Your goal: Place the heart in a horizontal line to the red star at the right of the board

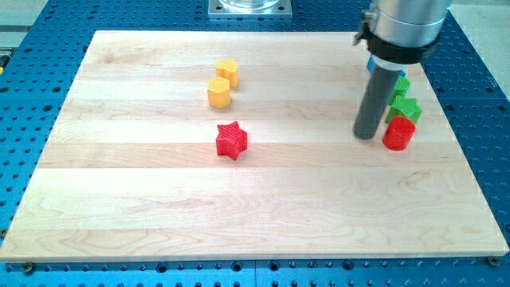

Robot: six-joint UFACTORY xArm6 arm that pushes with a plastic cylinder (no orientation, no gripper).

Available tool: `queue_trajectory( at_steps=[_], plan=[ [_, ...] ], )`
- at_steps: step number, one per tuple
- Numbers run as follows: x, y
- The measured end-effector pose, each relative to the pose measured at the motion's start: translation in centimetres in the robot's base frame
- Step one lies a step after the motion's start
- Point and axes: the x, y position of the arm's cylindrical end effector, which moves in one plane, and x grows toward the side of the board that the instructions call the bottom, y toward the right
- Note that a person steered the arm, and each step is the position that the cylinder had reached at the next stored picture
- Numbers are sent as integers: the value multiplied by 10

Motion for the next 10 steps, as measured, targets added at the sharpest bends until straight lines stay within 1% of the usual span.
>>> queue_trajectory(
  at_steps=[1,3,4,6,10],
  plan=[
    [0,5],
    [17,-33],
    [20,-12],
    [27,7],
    [14,7]
  ],
)
